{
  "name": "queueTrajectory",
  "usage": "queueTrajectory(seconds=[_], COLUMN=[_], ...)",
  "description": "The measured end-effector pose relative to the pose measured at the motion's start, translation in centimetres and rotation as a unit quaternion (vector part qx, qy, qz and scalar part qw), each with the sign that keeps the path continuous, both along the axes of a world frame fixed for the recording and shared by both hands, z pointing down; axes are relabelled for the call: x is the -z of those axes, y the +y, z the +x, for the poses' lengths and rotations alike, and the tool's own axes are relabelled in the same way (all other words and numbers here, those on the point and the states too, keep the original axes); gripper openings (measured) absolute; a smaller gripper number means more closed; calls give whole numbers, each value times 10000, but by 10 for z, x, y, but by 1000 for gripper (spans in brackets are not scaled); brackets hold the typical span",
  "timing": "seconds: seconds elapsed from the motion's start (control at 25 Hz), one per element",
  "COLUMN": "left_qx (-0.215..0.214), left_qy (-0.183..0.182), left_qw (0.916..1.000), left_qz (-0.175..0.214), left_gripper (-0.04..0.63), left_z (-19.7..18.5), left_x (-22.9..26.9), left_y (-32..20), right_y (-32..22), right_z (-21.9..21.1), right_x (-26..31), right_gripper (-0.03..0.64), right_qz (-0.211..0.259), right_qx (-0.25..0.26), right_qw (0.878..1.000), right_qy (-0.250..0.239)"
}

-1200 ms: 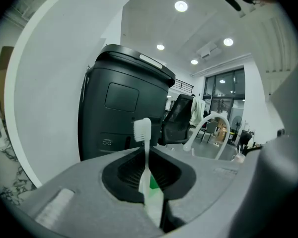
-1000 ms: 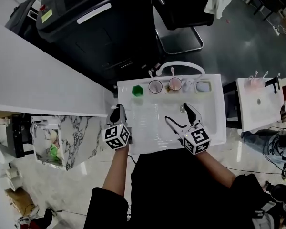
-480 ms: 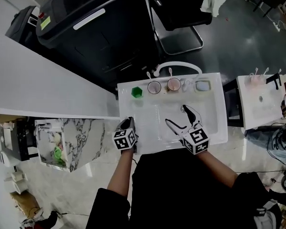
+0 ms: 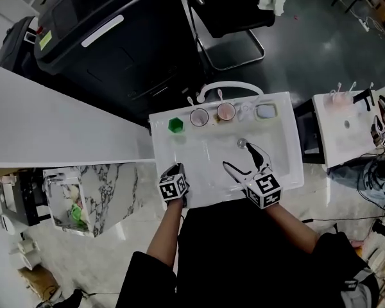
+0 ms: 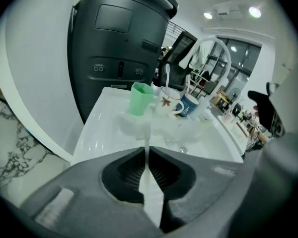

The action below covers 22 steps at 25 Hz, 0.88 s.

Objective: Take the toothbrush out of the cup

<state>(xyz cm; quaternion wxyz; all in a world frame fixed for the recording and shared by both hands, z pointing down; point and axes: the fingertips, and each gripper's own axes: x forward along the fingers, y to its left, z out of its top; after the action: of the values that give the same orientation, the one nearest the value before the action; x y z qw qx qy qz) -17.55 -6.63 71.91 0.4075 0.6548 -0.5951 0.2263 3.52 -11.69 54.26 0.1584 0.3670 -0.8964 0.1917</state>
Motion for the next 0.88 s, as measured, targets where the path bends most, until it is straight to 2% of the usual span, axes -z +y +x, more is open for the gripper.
queueTrajectory(seconds=[0.16, 0.4, 0.52, 0.64, 0.88], left_qx=[155, 64, 82, -83, -138], left_qy=[164, 309, 293, 181, 161], left_qw=[9997, 9995, 9995, 9991, 9977], left_qz=[124, 91, -90, -371, -651], left_gripper=[36, 37, 37, 37, 37], left_z=[0, 0, -1, 2, 0], left_x=[-12, -34, -50, -71, -93], left_y=[-10, -32, -37, -38, -38], right_y=[-1, -2, 0, 3, 12], right_z=[14, 24, 29, 34, 31], right_x=[-7, -5, -5, -7, -4], right_gripper=[410, 410, 410, 410, 410], right_qz=[-125, -25, -78, -135, 1], right_qx=[-218, -348, -456, -551, -417], right_qw=[9997, 9991, 9985, 9979, 9981], right_qy=[43, 230, 289, 319, 464])
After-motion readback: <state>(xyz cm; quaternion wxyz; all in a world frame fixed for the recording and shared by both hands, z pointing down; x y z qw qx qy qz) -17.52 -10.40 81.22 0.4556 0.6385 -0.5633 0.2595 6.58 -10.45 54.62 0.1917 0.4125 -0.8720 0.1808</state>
